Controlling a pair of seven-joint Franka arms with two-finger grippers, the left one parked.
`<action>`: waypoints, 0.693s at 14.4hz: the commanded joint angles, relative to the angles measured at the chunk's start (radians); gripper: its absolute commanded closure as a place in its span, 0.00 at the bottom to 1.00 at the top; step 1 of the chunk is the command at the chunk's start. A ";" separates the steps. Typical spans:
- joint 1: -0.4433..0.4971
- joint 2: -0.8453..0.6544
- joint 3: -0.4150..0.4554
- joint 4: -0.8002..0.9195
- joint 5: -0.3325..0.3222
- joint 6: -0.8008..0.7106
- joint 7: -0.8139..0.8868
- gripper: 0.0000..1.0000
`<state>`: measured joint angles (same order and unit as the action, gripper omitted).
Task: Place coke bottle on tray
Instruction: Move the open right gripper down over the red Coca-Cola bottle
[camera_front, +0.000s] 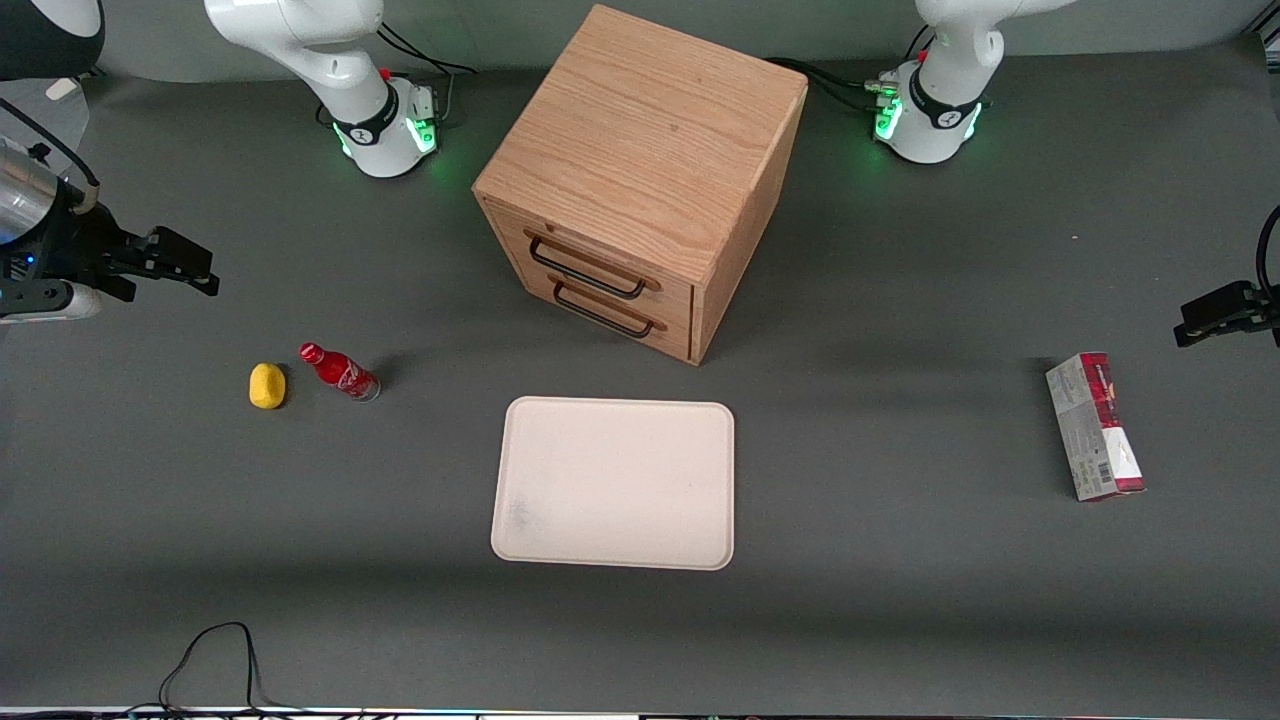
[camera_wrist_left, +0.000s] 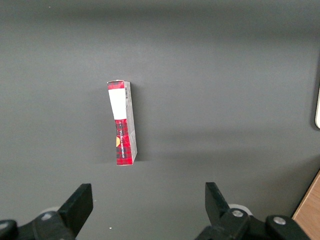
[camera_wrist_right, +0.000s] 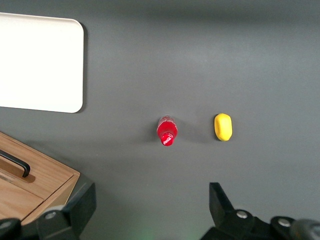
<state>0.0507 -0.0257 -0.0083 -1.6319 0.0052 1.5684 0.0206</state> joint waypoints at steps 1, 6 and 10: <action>-0.011 0.015 0.004 0.027 0.027 -0.022 -0.024 0.00; -0.011 0.018 0.002 -0.080 0.024 0.033 -0.028 0.00; -0.011 0.015 -0.012 -0.383 0.042 0.386 -0.030 0.00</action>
<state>0.0466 0.0079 -0.0144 -1.8537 0.0107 1.7918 0.0200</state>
